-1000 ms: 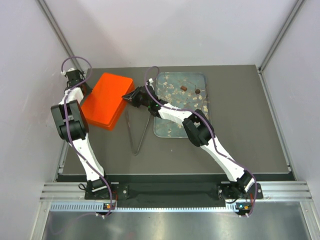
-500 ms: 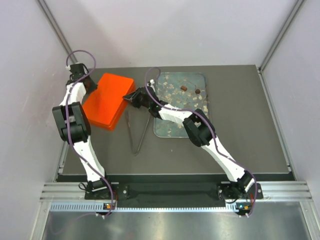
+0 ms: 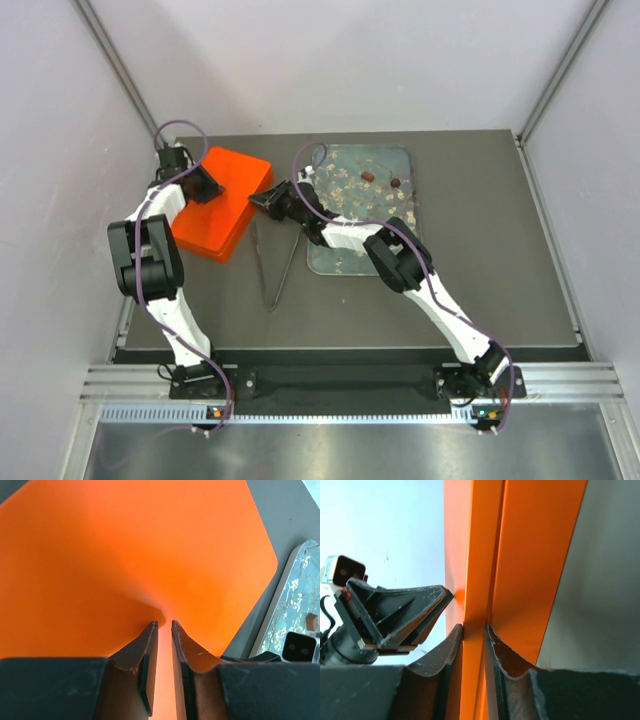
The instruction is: Pack the chocolate
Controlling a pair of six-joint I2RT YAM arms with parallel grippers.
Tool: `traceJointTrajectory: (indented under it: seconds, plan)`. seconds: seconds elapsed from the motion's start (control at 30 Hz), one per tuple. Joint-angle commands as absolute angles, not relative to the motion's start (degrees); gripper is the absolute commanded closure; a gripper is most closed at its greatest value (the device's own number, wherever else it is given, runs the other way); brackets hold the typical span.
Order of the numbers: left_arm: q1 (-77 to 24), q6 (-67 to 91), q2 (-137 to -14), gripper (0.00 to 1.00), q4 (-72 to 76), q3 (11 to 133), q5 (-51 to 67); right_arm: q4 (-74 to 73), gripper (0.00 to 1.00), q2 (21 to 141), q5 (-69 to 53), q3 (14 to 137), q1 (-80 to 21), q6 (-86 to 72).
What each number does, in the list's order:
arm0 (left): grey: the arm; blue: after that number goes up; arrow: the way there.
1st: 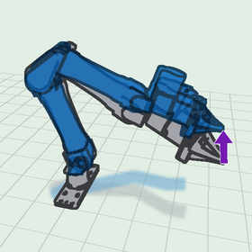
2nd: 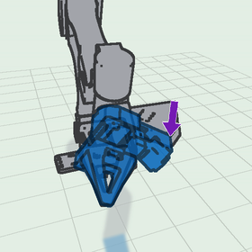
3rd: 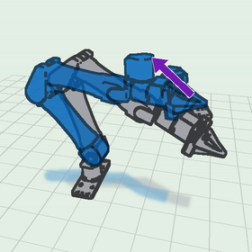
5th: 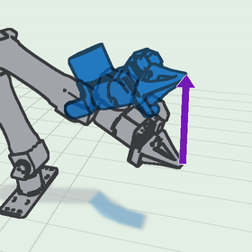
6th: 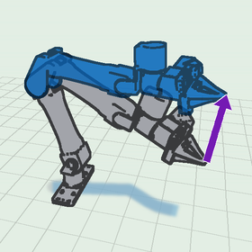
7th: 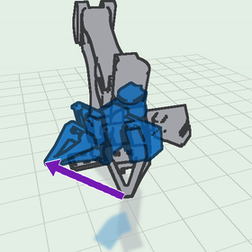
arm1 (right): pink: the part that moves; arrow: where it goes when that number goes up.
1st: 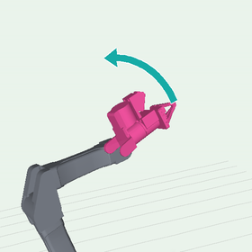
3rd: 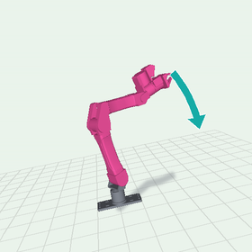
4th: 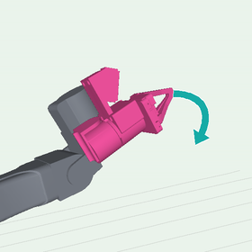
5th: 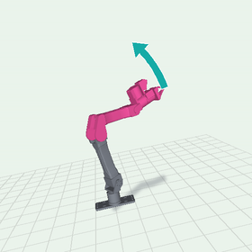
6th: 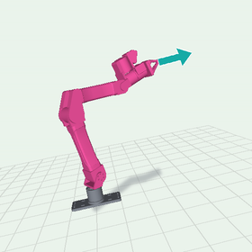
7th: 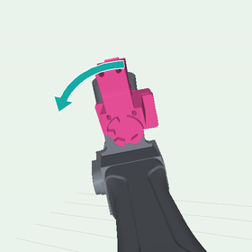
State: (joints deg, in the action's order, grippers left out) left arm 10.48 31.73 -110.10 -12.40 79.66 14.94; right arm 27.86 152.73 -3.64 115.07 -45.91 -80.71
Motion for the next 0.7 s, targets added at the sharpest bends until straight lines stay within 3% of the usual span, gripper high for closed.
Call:
traceJointTrajectory:
  seconds: [0.0, 0.33, 0.5, 0.67]
  plan:
    - [10.5, 32.1, -110.5, 0.77, -14.4, 77.8, 14.7, 23.4, 0.81, 152.1, -7.0, 111.0, -45.4, -76.3]
    - [10.7, 28.8, -108.8, 0.77, -25.4, 86.2, 4.7, 28.7, 0.5, 151.3, -15.7, 114.6, -42.1, -73.8]
    - [10.7, 25.8, -105.2, 0.77, -30.3, 90.3, -3.2, 29.4, 0.46, 150.5, -18.2, 116.4, -41.2, -70.9]
    - [10.2, 24.0, -99.9, 0.77, -31.7, 91.0, -1.4, 30.8, 0.5, 147.2, -21.2, 115.8, -39.6, -67.7]
